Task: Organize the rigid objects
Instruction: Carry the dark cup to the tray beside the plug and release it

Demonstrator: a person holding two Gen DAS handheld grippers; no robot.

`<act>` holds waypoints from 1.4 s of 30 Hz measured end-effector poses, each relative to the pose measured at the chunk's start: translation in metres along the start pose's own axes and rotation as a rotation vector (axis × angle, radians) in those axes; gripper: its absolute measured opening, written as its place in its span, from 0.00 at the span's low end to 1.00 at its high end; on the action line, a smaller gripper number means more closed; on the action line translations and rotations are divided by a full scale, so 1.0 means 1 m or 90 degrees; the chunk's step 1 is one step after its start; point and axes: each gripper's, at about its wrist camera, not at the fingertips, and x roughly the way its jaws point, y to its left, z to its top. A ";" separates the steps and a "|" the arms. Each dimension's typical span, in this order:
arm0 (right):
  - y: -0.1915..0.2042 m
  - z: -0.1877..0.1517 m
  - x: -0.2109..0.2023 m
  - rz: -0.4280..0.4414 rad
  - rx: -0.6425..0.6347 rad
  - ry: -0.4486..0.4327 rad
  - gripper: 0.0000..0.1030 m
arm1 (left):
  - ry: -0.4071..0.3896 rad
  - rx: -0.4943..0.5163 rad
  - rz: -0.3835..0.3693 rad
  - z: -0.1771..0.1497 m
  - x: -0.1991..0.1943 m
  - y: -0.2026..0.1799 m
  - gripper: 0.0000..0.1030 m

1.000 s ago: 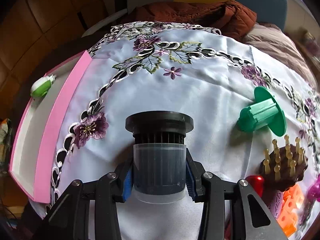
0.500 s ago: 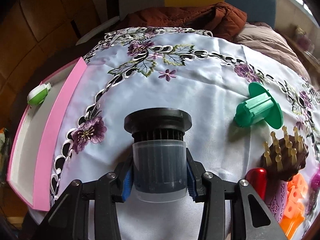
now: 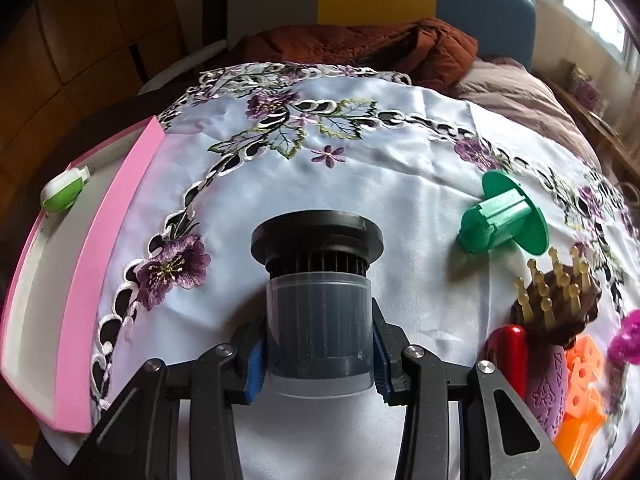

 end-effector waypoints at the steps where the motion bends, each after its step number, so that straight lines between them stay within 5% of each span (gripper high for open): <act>1: 0.000 0.001 0.000 -0.002 0.006 0.005 0.41 | 0.001 -0.003 0.000 0.000 0.000 0.001 0.72; 11: 0.023 0.019 -0.034 0.040 0.031 -0.036 0.41 | 0.006 -0.028 0.007 -0.003 0.004 0.016 0.72; 16: 0.072 0.039 -0.053 0.111 -0.020 -0.060 0.41 | 0.009 -0.037 0.008 -0.004 0.005 0.021 0.72; 23: 0.146 0.063 -0.034 0.179 -0.078 -0.023 0.41 | 0.014 -0.060 0.015 -0.005 0.007 0.033 0.72; 38: 0.233 0.097 0.059 0.129 -0.096 0.066 0.43 | 0.030 -0.116 0.037 -0.010 0.013 0.066 0.71; 42: 0.231 0.095 0.053 0.143 -0.089 0.060 0.57 | 0.031 -0.121 0.049 -0.009 0.015 0.070 0.71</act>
